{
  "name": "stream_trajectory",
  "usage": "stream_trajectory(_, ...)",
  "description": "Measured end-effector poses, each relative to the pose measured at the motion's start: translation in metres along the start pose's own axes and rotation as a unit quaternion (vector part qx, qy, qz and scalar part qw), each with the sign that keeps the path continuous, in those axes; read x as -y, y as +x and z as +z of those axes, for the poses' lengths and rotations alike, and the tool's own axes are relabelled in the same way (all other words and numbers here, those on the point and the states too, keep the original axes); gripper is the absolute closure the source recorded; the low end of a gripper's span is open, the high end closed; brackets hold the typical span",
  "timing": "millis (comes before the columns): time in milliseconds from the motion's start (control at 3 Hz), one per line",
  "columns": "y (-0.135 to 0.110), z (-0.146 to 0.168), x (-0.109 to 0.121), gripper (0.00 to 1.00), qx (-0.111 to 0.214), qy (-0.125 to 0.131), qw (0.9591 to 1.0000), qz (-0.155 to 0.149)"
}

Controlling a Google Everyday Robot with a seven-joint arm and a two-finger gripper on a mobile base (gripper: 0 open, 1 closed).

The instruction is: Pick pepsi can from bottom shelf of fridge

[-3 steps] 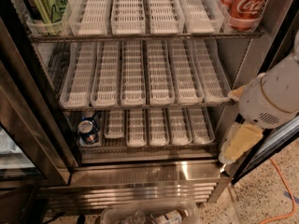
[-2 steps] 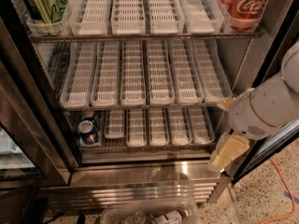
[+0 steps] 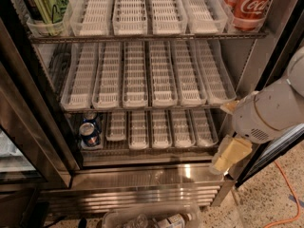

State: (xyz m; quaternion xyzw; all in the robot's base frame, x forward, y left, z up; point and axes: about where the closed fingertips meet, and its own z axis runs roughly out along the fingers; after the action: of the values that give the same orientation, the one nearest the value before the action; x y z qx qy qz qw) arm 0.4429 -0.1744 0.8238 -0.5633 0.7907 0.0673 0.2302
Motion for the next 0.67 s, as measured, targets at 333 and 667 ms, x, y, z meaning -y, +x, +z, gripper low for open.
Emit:
stream_trajectory(333, -0.008, 0.029, -0.027, 0.0, 0.023, -0.004, 0.9993, 0.03)
stream_trajectory(667, -0.022, 0.085, -0.061, 0.0, 0.067, -0.019, 0.9968, 0.038)
